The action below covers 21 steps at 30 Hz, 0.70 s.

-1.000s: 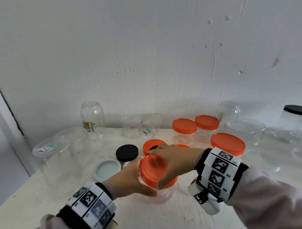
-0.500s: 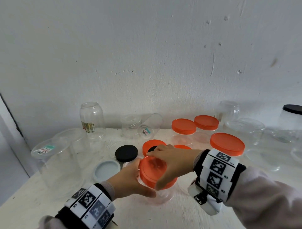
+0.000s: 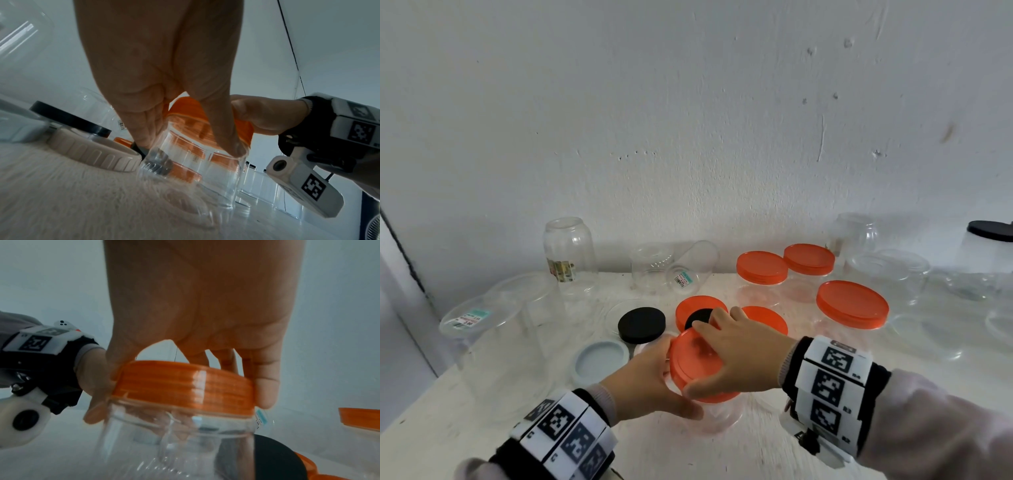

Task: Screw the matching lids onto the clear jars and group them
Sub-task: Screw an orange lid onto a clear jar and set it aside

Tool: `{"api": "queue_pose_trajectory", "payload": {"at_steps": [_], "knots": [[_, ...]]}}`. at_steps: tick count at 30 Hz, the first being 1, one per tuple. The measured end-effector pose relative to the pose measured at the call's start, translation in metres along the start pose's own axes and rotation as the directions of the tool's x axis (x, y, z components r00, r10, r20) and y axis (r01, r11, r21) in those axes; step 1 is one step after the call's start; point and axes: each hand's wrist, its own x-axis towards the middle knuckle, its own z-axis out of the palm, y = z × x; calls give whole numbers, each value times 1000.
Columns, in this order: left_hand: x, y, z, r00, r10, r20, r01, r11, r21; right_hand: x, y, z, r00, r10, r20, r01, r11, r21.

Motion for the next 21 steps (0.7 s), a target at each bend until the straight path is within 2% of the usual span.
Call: {"api": "queue_pose_trajectory", "payload": {"at_steps": [3, 5, 7, 9, 12, 15, 21], "knots": [[0, 0, -1, 1000, 7, 2, -7, 1000, -7, 0, 4, 0, 999, -9, 41, 6, 998, 67], [0, 0, 0, 1000, 17, 7, -17, 999, -34, 2, 11, -4, 998, -23, 65, 10, 982, 191], [0, -1, 0, 1000, 26, 8, -25, 997, -73, 5, 23, -7, 1000, -8, 25, -2, 929, 370], [0, -3, 1, 1000, 25, 16, -23, 994, -103, 11, 39, -6, 997, 80, -22, -60, 880, 471], [-1, -3, 1, 998, 45, 32, -40, 992, -118, 21, 66, 2, 968, 252, 16, -233, 868, 439], [-1, -1, 2, 998, 54, 10, -54, 996, -70, 30, 85, 10, 929, 357, 95, -367, 866, 340], [-1, 0, 7, 994, 77, -83, -74, 997, 33, 44, 97, 24, 871, 450, 198, -480, 864, 151]]}}
